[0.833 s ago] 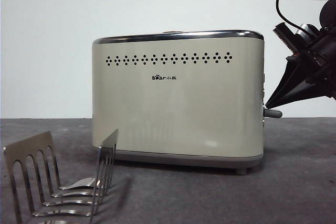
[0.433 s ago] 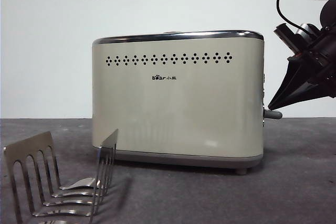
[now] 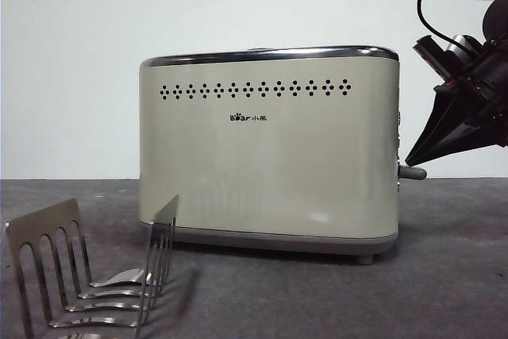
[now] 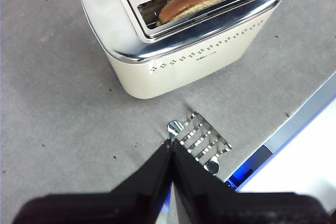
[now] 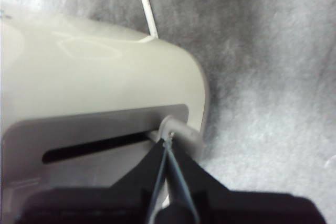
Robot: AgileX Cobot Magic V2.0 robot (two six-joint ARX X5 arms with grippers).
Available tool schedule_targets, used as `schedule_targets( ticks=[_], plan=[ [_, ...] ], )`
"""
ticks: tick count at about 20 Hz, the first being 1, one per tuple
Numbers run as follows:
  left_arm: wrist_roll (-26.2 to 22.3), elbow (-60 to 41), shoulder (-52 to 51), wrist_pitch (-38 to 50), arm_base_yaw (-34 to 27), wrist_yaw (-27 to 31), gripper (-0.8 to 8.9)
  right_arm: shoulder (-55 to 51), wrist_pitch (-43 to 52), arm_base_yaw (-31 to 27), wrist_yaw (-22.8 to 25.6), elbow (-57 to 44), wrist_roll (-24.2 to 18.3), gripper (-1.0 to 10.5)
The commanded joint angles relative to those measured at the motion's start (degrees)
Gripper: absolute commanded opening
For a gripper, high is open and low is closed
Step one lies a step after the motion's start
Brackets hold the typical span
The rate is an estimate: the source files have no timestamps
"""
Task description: Pick up a slice of bread from the rack,put the bread on the toaster,press the button
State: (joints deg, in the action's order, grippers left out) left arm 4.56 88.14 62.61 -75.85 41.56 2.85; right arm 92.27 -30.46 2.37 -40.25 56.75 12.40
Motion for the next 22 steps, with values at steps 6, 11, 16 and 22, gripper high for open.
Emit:
schedule_targets(
  ticks=[6,11,16,22],
  plan=[
    [0.1,-0.4,-0.1,0.1,-0.2,0.2,-0.08,0.4,-3.1,0.4,4.7,-0.4,-0.7,-0.1],
    [0.1,-0.4,-0.1,0.1,-0.2,0.2,-0.08,-4.4,-3.0,0.7,3.3,-0.2,-0.7,-0.1],
    [0.1,-0.4,-0.1,0.1,-0.2,0.2,-0.08,-9.1,-3.9,0.7,0.7,1.6,-0.6,-0.1],
    [-0.3,-0.3,-0.1,0.1,-0.1,0.1,-0.07,-16.2,-9.5,0.7,0.8,5.3,-0.7,-0.1]
  ],
)
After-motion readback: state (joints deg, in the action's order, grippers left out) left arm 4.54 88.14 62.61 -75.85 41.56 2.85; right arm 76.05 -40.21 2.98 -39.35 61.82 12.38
